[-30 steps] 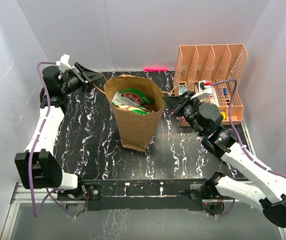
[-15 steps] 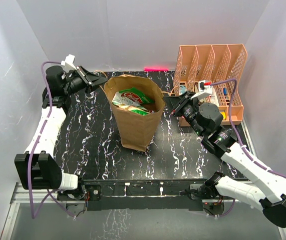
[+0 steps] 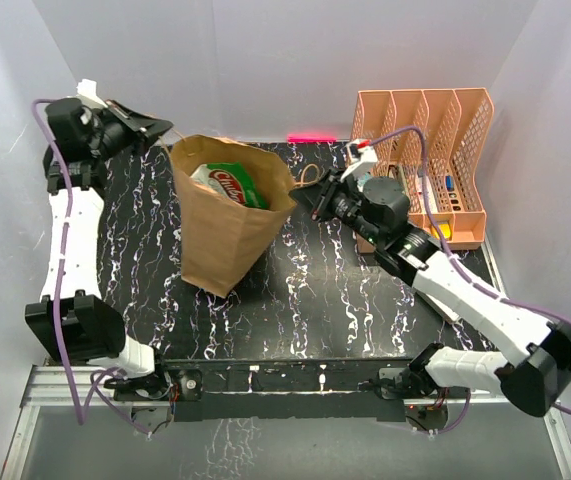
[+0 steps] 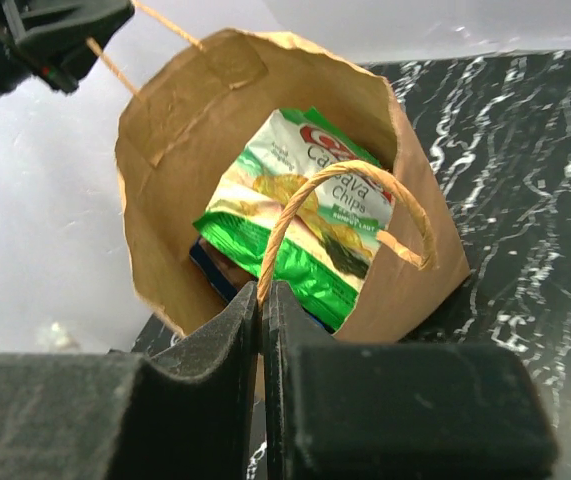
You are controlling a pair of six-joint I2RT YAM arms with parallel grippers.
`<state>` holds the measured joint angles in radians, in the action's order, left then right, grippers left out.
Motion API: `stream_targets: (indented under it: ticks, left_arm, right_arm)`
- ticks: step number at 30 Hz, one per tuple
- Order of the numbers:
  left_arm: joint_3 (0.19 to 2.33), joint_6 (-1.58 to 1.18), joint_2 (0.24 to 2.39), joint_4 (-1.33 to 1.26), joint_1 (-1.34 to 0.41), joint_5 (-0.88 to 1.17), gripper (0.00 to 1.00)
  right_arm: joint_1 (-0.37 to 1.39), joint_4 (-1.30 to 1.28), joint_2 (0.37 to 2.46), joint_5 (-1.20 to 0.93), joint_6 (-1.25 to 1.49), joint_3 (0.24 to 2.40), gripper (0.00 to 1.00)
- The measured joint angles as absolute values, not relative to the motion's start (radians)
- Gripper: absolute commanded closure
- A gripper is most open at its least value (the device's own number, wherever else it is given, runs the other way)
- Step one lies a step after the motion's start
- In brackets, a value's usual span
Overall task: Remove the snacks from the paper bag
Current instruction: Adjust the paper bag at the center of the board.
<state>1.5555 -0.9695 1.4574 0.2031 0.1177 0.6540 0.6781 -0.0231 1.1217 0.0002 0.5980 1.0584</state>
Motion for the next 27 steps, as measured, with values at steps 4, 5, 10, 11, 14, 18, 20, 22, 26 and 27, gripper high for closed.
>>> stream_targets:
  ticks: [4,5,10,11,14,18,20,22,26,27]
  left_arm:
    - [1.644,-0.966,1.526,0.244,0.227,0.656,1.00]
    - [1.670,-0.960,1.546,0.263,0.249,0.656,1.00]
    - [1.810,-0.911,1.614,0.361,0.315,0.653,1.00]
    - [1.832,-0.899,1.618,0.369,0.319,0.650,1.00]
    - [1.862,-0.879,1.617,0.357,0.321,0.654,1.00]
    - [1.812,-0.875,1.589,0.282,0.322,0.683,1.00]
    - [1.707,-0.875,1.541,0.243,0.318,0.697,1.00]
    - [1.640,-0.875,1.510,0.220,0.305,0.700,1.00]
    - [1.456,-0.883,1.410,0.160,0.242,0.708,1.00]
    - [1.423,-0.883,1.386,0.153,0.221,0.709,1.00]
  right_arm:
    - [0.683,0.040,1.232,-0.067,0.647,1.091,0.92]
    - [0.686,0.064,1.262,-0.078,0.664,1.102,0.92]
    - [0.710,0.185,1.413,-0.117,0.750,1.154,0.92]
    - [0.719,0.207,1.445,-0.126,0.767,1.166,0.92]
    - [0.738,0.258,1.514,-0.145,0.818,1.182,0.92]
    - [0.758,0.286,1.539,-0.162,0.856,1.164,0.91]
    - [0.764,0.307,1.525,-0.161,0.865,1.124,0.91]
    - [0.764,0.312,1.492,-0.159,0.866,1.065,0.91]
    - [0.764,0.285,1.405,-0.137,0.863,0.967,0.91]
    - [0.764,0.274,1.382,-0.129,0.862,0.945,0.89]
